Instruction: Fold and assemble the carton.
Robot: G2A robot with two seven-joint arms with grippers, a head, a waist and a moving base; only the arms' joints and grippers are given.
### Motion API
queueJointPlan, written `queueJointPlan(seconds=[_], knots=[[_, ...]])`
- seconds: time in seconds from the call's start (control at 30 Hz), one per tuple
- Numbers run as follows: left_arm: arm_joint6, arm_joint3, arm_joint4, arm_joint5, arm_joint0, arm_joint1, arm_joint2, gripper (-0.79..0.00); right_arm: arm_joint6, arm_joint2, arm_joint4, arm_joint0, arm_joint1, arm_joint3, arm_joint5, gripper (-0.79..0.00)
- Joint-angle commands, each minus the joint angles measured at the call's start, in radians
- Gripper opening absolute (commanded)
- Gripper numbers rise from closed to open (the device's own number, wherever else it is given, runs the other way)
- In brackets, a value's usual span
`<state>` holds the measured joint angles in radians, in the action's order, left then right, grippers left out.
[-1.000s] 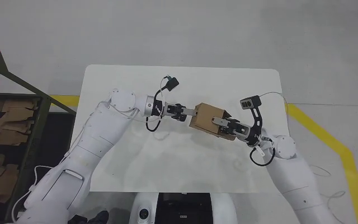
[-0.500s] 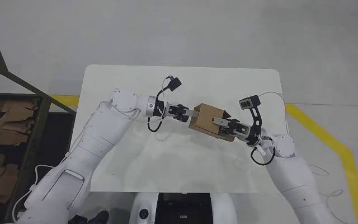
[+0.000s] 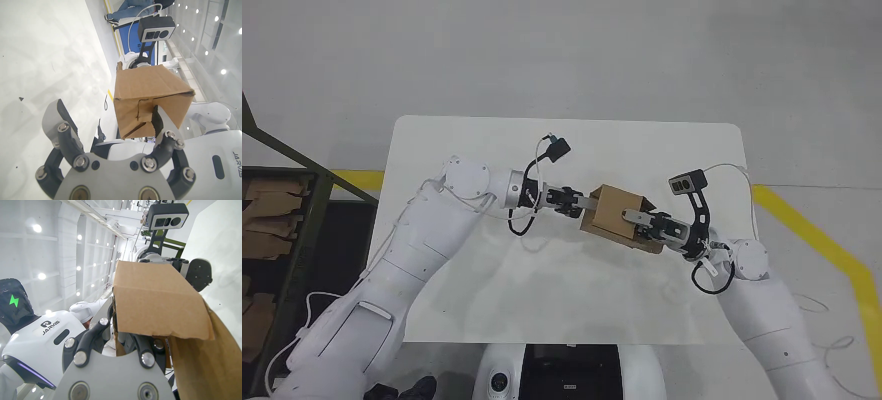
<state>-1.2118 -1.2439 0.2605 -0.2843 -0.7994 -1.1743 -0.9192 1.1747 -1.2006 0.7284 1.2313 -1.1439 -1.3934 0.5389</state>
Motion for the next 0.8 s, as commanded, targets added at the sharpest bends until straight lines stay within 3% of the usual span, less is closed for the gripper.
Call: queueJointPlan(seconds=[0.0,0.77], knots=[[0.001,0.002,-0.001,-0.002,0.002,-0.001,0.002,0.0,0.002,-0.001,0.002,0.0,0.0,0.002,0.0,-0.785],[0.002,0.005,0.004,-0.006,0.018,-0.011,0.029,0.0,0.016,-0.006,0.021,0.003,-0.003,0.011,0.0,-0.785]])
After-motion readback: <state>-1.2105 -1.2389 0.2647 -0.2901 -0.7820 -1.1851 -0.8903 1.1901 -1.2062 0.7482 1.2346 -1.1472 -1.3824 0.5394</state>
